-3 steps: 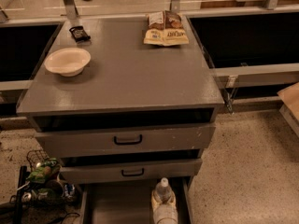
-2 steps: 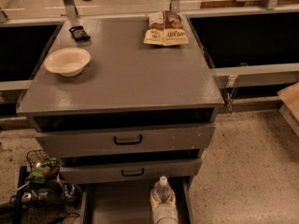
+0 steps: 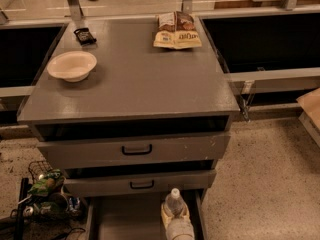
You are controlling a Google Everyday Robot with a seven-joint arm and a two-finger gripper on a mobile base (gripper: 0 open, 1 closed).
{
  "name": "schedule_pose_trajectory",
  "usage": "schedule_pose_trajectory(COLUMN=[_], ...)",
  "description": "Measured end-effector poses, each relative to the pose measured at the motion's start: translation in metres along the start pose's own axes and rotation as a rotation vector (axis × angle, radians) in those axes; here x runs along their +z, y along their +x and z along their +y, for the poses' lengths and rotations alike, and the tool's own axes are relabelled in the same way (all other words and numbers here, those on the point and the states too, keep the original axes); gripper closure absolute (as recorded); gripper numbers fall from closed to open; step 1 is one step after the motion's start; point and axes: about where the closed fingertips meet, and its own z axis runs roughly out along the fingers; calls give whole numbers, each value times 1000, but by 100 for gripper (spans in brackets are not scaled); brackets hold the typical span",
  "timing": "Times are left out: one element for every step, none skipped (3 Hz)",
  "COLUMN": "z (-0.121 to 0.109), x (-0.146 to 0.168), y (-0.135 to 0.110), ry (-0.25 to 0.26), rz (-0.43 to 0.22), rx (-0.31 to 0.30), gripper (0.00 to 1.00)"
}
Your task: Place blue plastic bottle into bottom drawer
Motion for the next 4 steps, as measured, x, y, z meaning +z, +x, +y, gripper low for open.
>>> schedule_pose_trajectory(z=[-6, -7, -4, -3], x=[-4, -6, -9, -11], y=[-5, -7, -5, -1], ry=[-106, -226, -322, -418], rz=[1, 3, 19, 34], rx=[7, 35, 73, 91], gripper=[100, 100, 100, 100])
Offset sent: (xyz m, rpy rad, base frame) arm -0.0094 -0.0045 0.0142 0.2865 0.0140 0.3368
